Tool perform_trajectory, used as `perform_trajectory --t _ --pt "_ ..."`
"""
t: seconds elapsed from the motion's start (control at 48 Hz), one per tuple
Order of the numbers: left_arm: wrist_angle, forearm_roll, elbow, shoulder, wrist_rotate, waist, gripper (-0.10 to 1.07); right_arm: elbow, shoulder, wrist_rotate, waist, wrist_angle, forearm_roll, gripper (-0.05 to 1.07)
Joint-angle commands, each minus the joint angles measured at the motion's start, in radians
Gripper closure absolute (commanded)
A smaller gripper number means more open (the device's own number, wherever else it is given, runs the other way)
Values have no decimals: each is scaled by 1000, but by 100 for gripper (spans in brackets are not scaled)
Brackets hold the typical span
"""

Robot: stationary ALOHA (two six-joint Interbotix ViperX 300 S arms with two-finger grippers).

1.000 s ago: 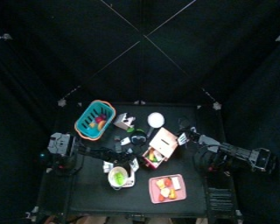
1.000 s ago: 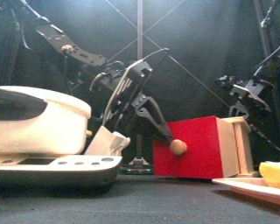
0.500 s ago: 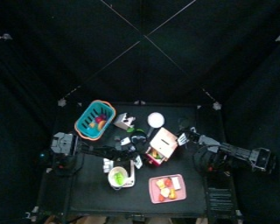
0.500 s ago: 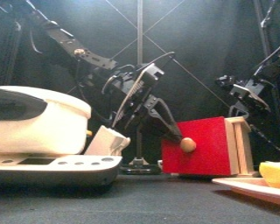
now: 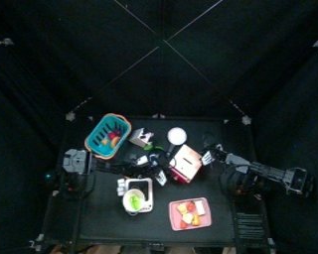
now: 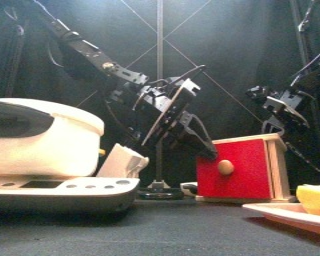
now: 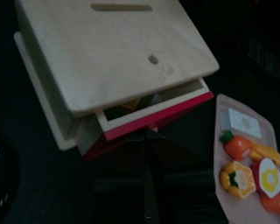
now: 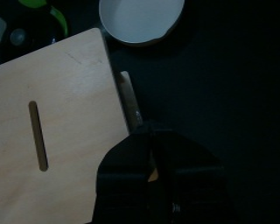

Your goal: Close drawer

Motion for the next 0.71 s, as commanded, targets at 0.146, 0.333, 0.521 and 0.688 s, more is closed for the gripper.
perform_trajectory --t 0.146,0.333,0.521,0.688 --pt "-5 6 -84 15 2 34 59 -8 -3 -2 0 -8 -5 62" --pt "-5 14 -112 28 2 44 59 -9 -3 -2 -9 -8 -12 62" --pt "-5 15 -133 40 2 48 59 -11 -3 -2 -17 -8 -18 62" --pt "-5 15 -143 41 2 54 59 -12 -3 -2 -28 -8 -20 62"
